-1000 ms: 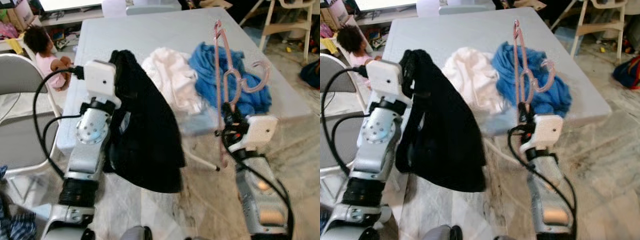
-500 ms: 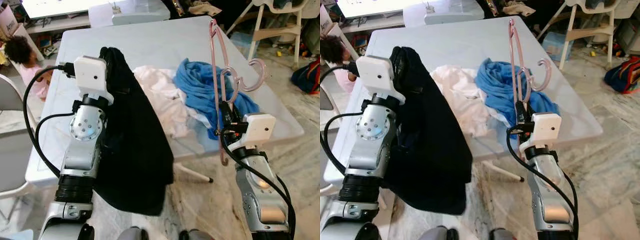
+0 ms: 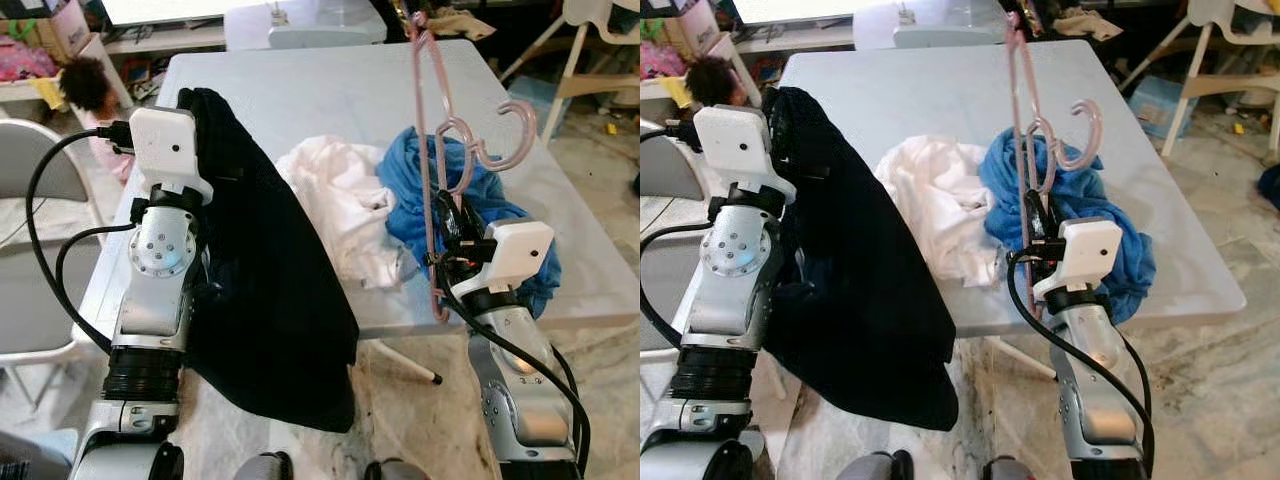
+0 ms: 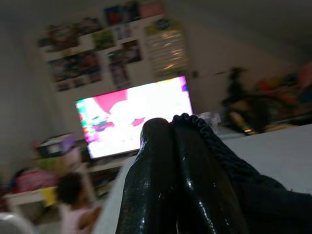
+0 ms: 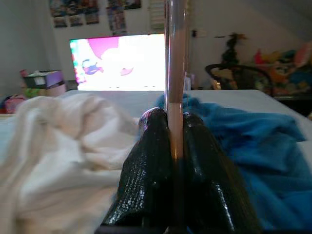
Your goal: Hang hanger
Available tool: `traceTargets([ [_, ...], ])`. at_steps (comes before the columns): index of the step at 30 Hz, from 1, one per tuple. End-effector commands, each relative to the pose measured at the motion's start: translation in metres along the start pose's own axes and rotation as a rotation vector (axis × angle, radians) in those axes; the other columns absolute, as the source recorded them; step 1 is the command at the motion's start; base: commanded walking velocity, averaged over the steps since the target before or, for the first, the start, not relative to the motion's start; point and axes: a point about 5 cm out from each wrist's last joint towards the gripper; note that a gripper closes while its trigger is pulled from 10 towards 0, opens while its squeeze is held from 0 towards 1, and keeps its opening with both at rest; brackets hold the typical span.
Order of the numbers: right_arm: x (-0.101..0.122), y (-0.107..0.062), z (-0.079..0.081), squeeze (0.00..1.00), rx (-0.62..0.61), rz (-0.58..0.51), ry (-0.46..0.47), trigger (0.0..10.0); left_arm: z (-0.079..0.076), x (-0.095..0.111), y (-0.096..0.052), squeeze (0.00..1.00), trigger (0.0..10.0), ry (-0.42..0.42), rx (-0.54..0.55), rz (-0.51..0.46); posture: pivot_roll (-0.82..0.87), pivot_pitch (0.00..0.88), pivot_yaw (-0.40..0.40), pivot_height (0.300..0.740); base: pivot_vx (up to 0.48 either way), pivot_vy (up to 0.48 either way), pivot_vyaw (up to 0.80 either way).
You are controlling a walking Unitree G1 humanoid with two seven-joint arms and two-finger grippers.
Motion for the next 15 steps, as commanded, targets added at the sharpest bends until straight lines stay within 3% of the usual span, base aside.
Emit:
traceTargets([
  [1,-0.010,-0.004,0.001,0.00,-0.002,0.051,0.007,10.0,0.008,0.005,0.006,0.00,10.0,0.030,0.036,-0.029,0.04,0.178,0.053,0.740,0.000,0.000,0.00],
  [6,-0.010,-0.004,-0.001,0.00,-0.006,0.052,0.005,10.0,0.014,0.005,0.013,0.00,10.0,0.069,0.044,-0.037,0.04,0.181,0.054,0.740,0.000,0.000,0.00],
  [15,-0.012,-0.007,0.000,0.00,-0.009,0.070,0.006,10.0,0.040,0.003,0.060,0.00,10.0,0.176,0.105,0.015,0.03,0.202,0.052,0.740,0.000,0.000,0.00],
])
Point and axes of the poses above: a point about 5 cm out from each wrist's last joint towards the gripper, its own y axis pointing out of the wrist towards the gripper, its own x axis along the axis of the wrist's last joint, z = x × y, and after that the axes turned 1 degree about -y, right-handed
